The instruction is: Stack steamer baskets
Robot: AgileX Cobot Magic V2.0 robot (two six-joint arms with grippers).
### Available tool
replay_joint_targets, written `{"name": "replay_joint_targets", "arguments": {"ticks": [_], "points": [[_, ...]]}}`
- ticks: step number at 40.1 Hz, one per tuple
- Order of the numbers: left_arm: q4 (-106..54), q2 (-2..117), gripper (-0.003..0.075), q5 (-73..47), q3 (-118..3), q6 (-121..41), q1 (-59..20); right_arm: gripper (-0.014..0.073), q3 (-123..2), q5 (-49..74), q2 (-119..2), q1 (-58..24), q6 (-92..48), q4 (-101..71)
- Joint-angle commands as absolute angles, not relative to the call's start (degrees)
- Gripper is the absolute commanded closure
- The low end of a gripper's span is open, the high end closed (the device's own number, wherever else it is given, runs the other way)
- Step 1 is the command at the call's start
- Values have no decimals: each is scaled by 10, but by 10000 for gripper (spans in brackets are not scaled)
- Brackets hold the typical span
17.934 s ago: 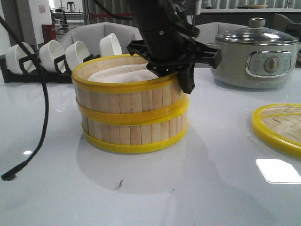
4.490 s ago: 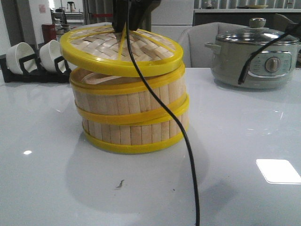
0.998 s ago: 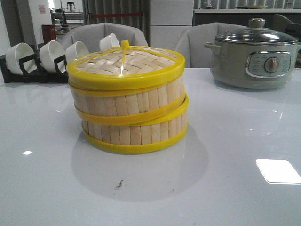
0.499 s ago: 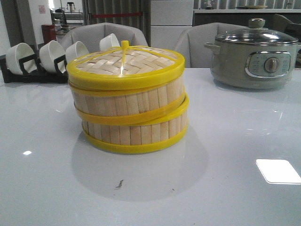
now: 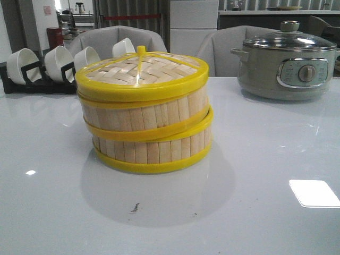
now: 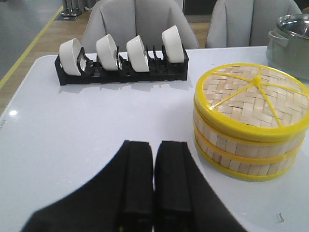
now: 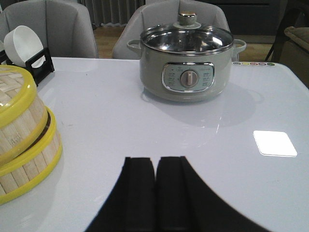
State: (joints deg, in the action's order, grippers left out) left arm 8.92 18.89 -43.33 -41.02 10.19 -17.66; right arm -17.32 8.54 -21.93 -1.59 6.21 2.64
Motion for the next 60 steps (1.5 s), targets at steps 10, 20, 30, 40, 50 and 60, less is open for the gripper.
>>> {"name": "replay_joint_targets", "arguments": {"ticks": [10, 20, 30, 40, 50, 60], "points": [[91, 195, 636, -384, -425, 105, -175, 568, -185, 35, -209, -12, 59, 32], [91, 195, 636, -384, -425, 105, -175, 568, -185, 35, -209, -12, 59, 32], [91, 195, 636, -384, -425, 105, -175, 568, -185, 35, -209, -12, 59, 32], [91, 195, 636, -384, -425, 105, -175, 568, -185, 35, -209, -12, 59, 32], [91, 195, 636, -384, -425, 105, -175, 568, -185, 35, -209, -12, 59, 32], [99, 195, 636, -299, -417, 105, -173, 568, -185, 35, -209, -12, 59, 32]]}}
